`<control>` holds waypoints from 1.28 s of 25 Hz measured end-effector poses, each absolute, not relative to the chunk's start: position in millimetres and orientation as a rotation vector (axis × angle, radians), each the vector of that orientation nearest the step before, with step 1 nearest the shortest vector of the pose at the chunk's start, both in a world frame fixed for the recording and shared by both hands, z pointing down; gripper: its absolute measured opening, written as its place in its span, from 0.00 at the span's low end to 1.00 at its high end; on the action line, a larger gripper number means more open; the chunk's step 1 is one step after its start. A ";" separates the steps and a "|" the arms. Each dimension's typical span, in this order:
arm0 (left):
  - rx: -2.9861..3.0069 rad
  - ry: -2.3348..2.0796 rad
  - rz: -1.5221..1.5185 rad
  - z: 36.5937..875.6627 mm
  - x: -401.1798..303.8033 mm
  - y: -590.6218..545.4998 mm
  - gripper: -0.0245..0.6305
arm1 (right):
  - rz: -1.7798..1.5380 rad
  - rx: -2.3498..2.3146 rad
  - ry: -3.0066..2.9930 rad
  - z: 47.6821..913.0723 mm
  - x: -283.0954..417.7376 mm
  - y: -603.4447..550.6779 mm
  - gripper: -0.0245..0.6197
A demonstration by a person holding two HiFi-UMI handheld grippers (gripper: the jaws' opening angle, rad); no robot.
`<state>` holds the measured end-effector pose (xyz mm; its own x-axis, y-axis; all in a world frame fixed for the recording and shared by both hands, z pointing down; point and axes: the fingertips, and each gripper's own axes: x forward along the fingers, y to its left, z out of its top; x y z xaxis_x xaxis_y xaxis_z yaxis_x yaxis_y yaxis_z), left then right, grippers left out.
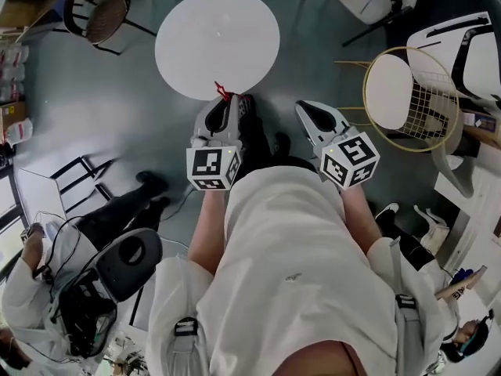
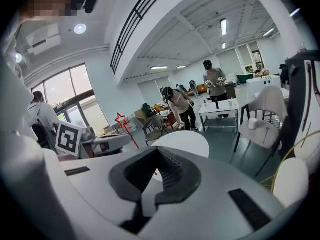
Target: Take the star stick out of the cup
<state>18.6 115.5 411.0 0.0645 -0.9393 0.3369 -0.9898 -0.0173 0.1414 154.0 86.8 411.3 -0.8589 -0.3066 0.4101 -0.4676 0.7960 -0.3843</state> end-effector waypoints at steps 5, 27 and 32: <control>1.933 -1.944 0.208 426.8 39.6 167.9 0.07 | 0.749 0.552 -2.642 431.2 181.8 123.1 0.05; 1.906 -2.101 0.139 371.4 71.0 235.5 0.07 | 0.650 0.449 -2.787 392.7 188.3 152.9 0.05; 1.896 -2.109 0.123 370.0 67.9 249.0 0.07 | 0.587 0.427 -2.810 385.8 181.3 165.6 0.05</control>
<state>67.9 249.0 370.0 -0.0825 -0.9570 0.2781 -0.9828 0.1244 0.1365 181.3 165.6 385.8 -0.9289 -0.2330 0.2879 -0.3288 0.8766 -0.3513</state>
